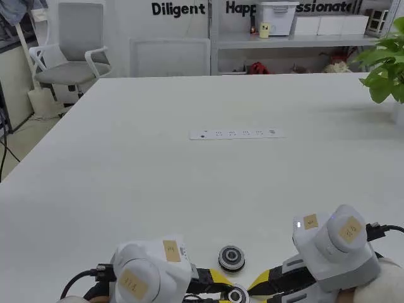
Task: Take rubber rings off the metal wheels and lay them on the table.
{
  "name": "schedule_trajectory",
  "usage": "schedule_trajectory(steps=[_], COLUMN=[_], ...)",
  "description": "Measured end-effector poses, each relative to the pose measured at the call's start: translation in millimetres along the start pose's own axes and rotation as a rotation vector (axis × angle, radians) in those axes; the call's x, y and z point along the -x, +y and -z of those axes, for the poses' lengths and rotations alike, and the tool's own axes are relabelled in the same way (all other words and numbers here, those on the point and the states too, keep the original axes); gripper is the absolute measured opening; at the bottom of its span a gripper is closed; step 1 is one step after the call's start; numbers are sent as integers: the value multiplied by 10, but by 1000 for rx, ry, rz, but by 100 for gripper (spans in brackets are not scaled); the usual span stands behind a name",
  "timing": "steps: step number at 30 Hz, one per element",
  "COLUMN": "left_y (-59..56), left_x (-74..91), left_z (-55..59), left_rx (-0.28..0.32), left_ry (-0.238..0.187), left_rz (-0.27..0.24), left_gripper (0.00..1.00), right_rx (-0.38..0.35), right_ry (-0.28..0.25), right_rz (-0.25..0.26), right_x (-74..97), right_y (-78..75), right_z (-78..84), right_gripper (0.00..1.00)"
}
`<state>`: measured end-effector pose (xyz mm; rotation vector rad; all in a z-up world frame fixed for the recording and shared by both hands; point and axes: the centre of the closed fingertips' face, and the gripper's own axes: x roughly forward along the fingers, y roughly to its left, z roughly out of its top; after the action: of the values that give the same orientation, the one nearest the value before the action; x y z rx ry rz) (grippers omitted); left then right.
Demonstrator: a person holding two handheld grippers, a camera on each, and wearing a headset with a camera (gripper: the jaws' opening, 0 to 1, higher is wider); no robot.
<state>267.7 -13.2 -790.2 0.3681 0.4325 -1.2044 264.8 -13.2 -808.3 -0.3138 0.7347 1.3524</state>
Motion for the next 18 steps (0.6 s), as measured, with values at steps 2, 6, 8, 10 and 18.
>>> schedule_trajectory(steps=[2,6,8,10,18], left_y=[2,15,22,21,21], left_x=[-1,-21,-20,-13,-4], left_z=[7,5,4,5,7], left_rx=[-2,-10,-9,-10,-9], left_ry=[3,4,4,3,-6], left_rz=[1,-6,-7,-7,-6], left_gripper=[16,14,14,14,14], right_rx=[2,6,12,21,43], right_ry=[-2,-3,-1,1,7], right_rz=[3,7,7,8,14], right_x=[-1,-4,-6,-13,-10], right_y=[-5,-13,-11,-12,-17], right_z=[-4,-6,0,6,20], right_gripper=[19,18,17,16,12])
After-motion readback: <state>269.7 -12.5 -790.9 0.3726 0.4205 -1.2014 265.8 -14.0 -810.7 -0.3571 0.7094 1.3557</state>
